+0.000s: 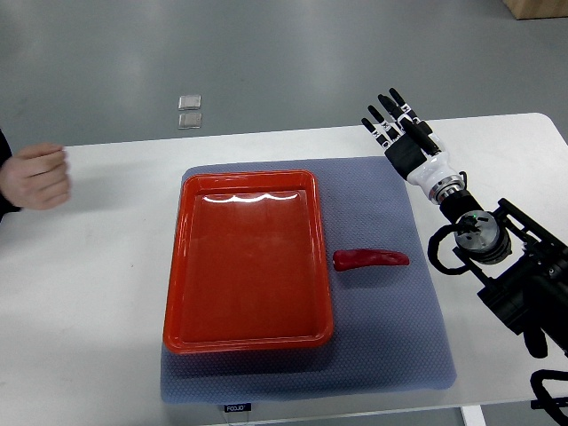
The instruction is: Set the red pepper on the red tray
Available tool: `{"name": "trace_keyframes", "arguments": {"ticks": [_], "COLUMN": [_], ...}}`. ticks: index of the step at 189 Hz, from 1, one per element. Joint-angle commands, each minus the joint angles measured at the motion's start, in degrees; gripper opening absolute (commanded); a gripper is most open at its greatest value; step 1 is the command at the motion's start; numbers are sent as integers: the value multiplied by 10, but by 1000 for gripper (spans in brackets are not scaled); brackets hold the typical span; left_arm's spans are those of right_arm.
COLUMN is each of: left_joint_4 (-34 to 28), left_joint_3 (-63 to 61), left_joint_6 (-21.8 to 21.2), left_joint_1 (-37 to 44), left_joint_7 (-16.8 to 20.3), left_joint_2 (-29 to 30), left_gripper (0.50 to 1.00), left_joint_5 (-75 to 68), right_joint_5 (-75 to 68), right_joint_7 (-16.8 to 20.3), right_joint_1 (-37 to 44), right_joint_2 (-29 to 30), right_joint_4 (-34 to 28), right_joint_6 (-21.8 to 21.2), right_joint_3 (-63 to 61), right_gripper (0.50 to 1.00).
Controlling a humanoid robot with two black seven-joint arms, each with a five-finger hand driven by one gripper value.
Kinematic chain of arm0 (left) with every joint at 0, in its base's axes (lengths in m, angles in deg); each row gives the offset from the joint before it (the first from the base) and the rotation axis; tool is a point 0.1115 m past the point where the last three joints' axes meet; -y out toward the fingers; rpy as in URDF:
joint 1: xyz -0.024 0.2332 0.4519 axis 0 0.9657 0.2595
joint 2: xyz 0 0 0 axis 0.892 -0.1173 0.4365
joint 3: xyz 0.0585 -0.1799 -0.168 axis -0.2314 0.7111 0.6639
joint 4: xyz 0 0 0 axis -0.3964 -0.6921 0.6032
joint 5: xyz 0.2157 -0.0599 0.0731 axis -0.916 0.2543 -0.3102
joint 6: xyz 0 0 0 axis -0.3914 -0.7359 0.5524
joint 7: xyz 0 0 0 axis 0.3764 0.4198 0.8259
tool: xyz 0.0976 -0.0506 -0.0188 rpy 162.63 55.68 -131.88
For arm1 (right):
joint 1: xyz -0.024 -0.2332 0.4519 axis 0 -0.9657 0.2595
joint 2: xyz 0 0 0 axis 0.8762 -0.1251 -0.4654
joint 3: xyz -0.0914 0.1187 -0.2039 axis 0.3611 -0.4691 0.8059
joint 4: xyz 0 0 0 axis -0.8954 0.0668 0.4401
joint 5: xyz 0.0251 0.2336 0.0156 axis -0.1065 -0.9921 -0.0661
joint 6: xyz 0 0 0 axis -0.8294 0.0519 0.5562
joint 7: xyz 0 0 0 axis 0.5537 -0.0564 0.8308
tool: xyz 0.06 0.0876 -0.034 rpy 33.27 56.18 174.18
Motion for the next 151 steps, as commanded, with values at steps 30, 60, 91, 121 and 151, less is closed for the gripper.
{"name": "trace_keyframes", "arguments": {"ticks": [30,60,91,121,151], "left_joint_4": [1,0,1,2,3], "left_joint_3": [1,1,0,0,1], "left_joint_6": [0,0,0,0,0], "left_joint_1": [0,1,0,1,1], "left_joint_7": [0,0,0,0,0], "left_joint_2": [0,0,0,0,0], "left_gripper": [1000,1000,1000,1000,1000], "left_joint_5": [0,0,0,0,0], "right_joint_5": [1,16,94,315,500], "right_joint_7": [1,5,11,26,30], "right_joint_1": [2,10,40,96,149], "right_joint_2": [-3,-11,-43,-148,-263], "right_joint_4": [0,-3,-5,-63,-187], "right_joint_6": [-1,-7,-13,-63,-72], "right_joint_3": [3,13,43,181,352], "right_gripper": [905,907,907,907,907]}}
